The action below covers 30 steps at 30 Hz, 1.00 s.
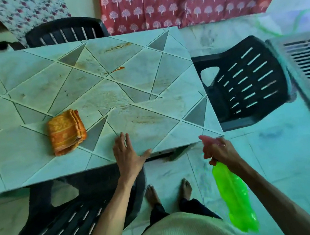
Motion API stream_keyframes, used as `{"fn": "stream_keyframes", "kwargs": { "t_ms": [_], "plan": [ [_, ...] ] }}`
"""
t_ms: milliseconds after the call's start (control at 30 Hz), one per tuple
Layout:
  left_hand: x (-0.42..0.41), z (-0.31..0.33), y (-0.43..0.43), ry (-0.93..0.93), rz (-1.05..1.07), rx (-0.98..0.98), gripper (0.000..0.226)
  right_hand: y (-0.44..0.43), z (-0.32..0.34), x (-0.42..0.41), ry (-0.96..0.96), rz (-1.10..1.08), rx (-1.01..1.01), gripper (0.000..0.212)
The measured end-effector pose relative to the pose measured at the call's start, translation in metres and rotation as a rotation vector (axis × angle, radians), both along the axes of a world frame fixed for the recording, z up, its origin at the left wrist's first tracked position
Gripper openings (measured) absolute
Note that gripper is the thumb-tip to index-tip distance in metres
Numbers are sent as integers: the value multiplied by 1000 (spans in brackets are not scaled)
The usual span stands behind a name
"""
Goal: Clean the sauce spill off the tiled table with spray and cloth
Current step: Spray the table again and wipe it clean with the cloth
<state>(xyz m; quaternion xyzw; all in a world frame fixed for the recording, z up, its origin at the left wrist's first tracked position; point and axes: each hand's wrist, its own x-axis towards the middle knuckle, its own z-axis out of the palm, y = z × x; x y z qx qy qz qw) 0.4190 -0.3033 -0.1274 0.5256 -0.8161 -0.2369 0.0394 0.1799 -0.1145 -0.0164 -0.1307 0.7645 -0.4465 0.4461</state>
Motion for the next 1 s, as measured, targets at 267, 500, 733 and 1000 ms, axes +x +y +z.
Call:
{"fn": "stream_keyframes", "kwargs": {
  "t_ms": [267, 500, 733, 1000],
  "plan": [
    [-52, 3, 12, -23, -90, -11, 109, 72, -7, -48, 55, -231, 90, 38],
    [-65, 2, 17, -83, -76, -1, 111, 70, 2, -66, 33, -136, 40, 23],
    [-68, 11, 13, -13, 18, 25, 95, 4, 40, -80, -6, 31, -192, 42],
    [-42, 37, -51, 90, 202, 91, 51, -158, 94, -39, -15, 357, -432, 45]
  ]
}}
